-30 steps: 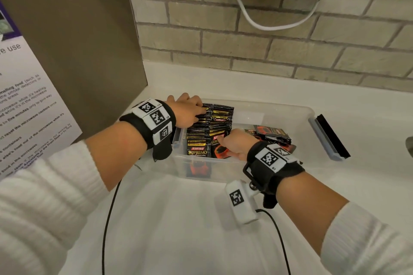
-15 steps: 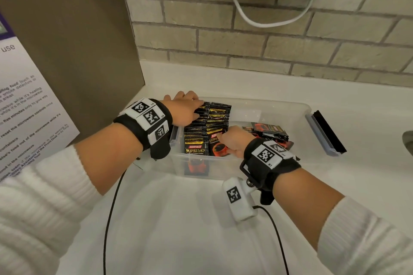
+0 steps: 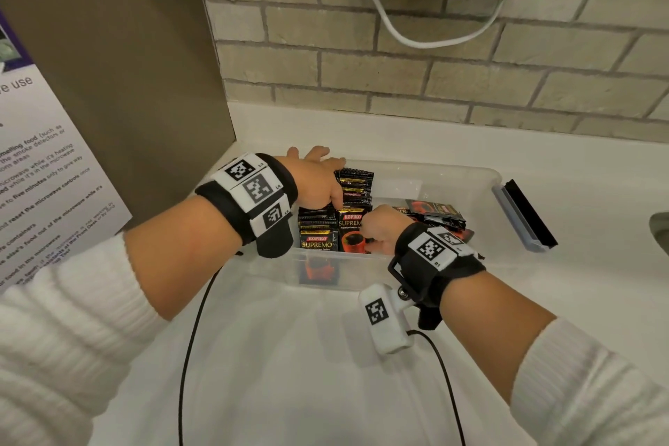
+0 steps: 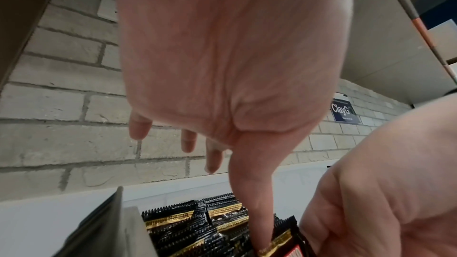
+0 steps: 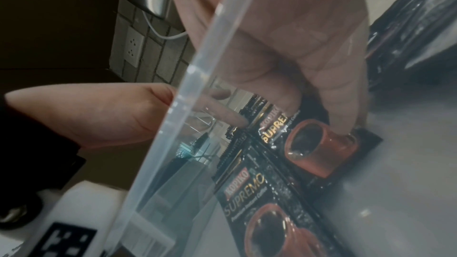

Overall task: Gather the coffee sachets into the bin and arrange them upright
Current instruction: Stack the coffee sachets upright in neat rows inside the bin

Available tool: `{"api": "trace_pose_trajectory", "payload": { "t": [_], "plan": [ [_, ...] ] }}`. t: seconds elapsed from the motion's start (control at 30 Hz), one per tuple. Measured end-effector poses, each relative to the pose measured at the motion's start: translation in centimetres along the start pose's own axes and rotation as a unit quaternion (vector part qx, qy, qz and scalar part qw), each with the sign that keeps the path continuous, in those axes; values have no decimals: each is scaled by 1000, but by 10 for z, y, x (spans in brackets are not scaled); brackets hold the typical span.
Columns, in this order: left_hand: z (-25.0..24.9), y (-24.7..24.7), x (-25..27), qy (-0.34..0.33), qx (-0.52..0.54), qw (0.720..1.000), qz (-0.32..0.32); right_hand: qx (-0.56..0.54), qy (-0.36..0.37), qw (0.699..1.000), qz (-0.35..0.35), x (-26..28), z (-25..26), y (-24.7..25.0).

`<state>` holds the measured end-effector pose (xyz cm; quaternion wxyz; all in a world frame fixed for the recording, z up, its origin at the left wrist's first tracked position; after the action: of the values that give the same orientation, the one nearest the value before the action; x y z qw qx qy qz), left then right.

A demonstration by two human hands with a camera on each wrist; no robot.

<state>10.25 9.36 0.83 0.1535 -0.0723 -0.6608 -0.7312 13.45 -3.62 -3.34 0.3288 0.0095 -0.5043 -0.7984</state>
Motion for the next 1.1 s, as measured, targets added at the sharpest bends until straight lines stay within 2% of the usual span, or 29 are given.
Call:
{"api": "trace_pose_trajectory", "payload": {
  "t": [0.03,0.13,0.27,0.37,0.5,0.57,0.63,0.73,0.83,0.93,0.97,1.03,1.1],
  "plan": [
    [2,-2,-2,3,2,1000,4,31,17,999,-12,0,1,0],
    [8,-6,-7,14,3,1000,13,24,-17,998,-47,-6,3,4],
    [6,-3,-4,11,20,1000,5,14,-17,999,-44,-6,7,2],
    [2,3,0,2,35,999,-7,-16,-14,999,-45,-5,5,4],
    [1,9,5,-4,46,998,-38,-38,-40,997,-51,-4,2,7],
    [2,14,7,-8,59,997,-57,-85,-76,991,-66,-2,1,10],
    [2,19,11,-7,82,994,-75,-229,-98,967,-47,-7,-6,11],
    [1,29,23,-21,116,988,-96,-339,-84,935,-58,-7,-13,19],
    [5,28,45,-48,226,965,-120,-429,-74,898,-66,-7,-28,43],
    [17,7,70,-11,316,939,-132,-463,-68,876,-114,4,-55,81],
    [20,-2,76,12,325,935,-138,-442,-74,883,-138,9,-65,92],
    [20,-17,82,55,327,931,-154,-330,-85,928,-152,13,-82,100],
    [14,-30,84,87,326,929,-153,-149,-95,979,-101,12,-89,96]
  ]
}}
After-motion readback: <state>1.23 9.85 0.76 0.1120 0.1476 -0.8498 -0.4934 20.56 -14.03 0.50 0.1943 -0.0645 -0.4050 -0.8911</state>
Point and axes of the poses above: each hand's wrist, its own x-axis away from the middle knuckle, its own y-axis out of the back of the hand, z = x × y, the point moved 3 cm from there along -x, towards the middle knuckle, and after that the axes turned 6 degrees about -z, right-handed, at the moved point
